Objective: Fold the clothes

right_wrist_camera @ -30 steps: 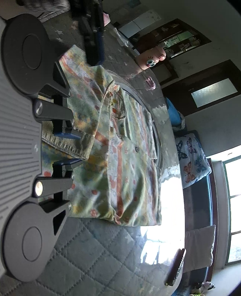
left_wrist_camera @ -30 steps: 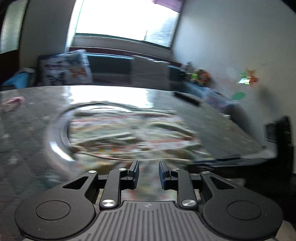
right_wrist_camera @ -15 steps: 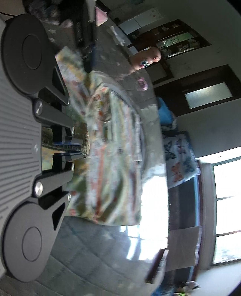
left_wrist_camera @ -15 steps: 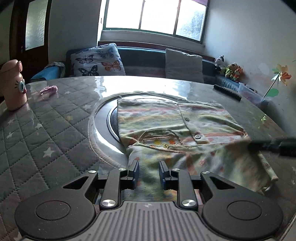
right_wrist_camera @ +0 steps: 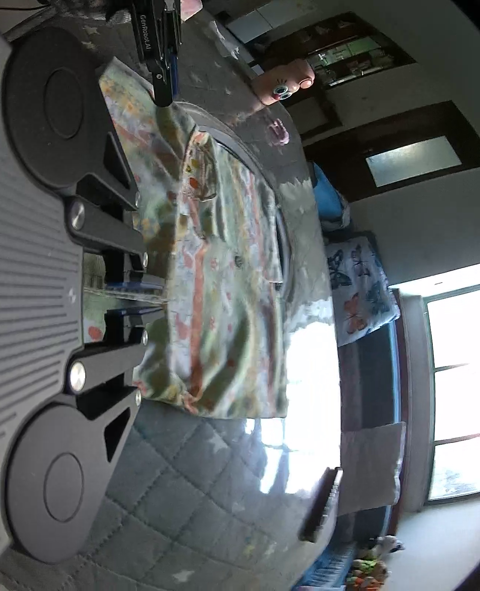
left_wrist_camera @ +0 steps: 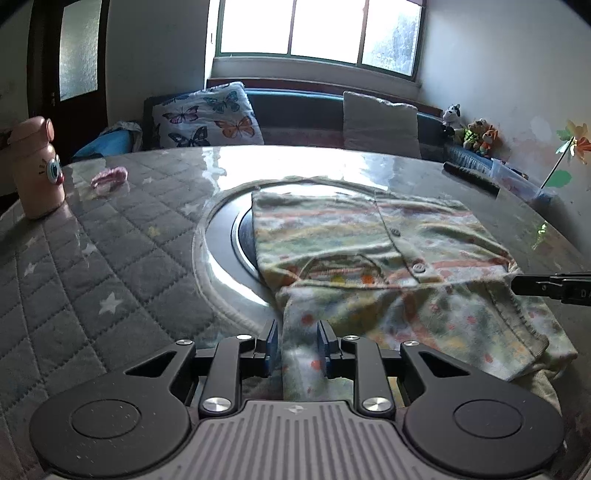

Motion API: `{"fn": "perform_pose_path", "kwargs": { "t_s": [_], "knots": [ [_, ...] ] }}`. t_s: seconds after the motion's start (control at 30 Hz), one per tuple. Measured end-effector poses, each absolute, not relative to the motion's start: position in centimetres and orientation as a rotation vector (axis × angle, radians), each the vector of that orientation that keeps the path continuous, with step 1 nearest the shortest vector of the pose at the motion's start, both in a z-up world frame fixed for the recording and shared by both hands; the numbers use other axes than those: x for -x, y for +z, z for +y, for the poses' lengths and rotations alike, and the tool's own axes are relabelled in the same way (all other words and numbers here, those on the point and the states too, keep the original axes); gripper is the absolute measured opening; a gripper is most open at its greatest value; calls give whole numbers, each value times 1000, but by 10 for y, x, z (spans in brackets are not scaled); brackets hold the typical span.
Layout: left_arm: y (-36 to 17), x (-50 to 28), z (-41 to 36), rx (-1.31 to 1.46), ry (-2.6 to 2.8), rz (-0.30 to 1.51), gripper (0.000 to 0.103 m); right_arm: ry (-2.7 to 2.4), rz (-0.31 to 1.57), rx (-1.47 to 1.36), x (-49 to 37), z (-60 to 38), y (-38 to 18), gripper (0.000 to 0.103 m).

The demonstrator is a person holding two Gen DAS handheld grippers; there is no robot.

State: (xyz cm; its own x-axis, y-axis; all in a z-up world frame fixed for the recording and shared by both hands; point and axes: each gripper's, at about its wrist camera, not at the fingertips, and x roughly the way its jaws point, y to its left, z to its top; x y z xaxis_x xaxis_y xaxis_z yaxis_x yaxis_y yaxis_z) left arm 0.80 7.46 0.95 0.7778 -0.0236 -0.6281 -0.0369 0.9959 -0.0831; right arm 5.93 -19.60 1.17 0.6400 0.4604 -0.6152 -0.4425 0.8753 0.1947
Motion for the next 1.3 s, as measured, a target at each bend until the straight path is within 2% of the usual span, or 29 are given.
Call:
{"fn": "perform_pose_path", "kwargs": {
  "t_s": [0.57, 0.77, 1.3],
  "knots": [
    [0, -53, 50, 59, -79, 712, 27, 623, 740, 43, -70, -169, -1, 12],
    [9, -39, 41, 52, -118, 689, 26, 698, 731, 95, -45, -168, 12, 18],
    [1, 10, 3, -39, -248, 683, 32, 699, 751, 119, -12, -184, 10, 18]
  ]
}}
